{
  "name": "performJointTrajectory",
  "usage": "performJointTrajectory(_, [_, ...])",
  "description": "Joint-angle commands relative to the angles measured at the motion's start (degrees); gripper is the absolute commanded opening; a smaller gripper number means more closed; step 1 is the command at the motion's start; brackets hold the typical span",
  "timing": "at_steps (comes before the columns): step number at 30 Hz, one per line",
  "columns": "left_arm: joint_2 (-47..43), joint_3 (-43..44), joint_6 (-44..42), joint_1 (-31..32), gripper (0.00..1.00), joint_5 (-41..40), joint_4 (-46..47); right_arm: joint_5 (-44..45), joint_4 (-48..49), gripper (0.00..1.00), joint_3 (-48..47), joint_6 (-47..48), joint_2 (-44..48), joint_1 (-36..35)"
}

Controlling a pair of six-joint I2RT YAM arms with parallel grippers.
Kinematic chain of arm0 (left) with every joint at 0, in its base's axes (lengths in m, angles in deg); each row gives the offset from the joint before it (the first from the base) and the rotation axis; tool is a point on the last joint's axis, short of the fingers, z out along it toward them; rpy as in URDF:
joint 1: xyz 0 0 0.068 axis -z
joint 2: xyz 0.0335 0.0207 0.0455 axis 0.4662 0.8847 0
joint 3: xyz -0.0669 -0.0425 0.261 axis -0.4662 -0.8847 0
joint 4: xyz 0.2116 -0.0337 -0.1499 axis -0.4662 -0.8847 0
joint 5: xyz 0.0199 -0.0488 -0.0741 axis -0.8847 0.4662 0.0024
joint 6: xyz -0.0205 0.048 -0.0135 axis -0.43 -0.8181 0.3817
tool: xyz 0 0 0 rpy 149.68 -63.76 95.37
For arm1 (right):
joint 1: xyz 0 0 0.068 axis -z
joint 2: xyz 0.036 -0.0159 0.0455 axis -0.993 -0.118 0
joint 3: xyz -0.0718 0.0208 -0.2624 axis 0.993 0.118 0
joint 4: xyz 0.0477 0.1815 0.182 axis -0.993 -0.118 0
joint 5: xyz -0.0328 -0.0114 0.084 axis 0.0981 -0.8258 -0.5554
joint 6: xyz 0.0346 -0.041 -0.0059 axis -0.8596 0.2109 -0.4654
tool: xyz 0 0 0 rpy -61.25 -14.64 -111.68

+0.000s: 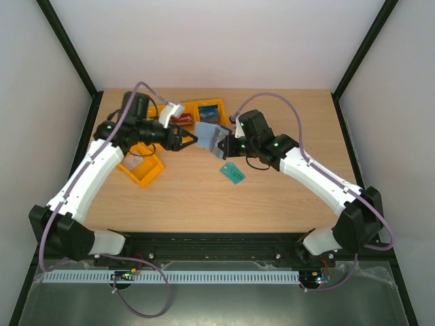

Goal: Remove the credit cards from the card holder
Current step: Remove the credit card from the card holder.

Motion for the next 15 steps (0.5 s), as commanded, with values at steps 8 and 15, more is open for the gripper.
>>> performJointTrajectory(8, [-2.4,-13.6,5.6,2.1,0.58,-3.6,8.1,-29.4,17.6,0.02,5.9,-2.2,4.0,-0.4])
performJointTrajectory(15, [-9.5,-21.9,5.0,-4.4,0.65,8.1,10.5,-36.9,16.0,0.02,9.1,3.8,6.6,-0.4])
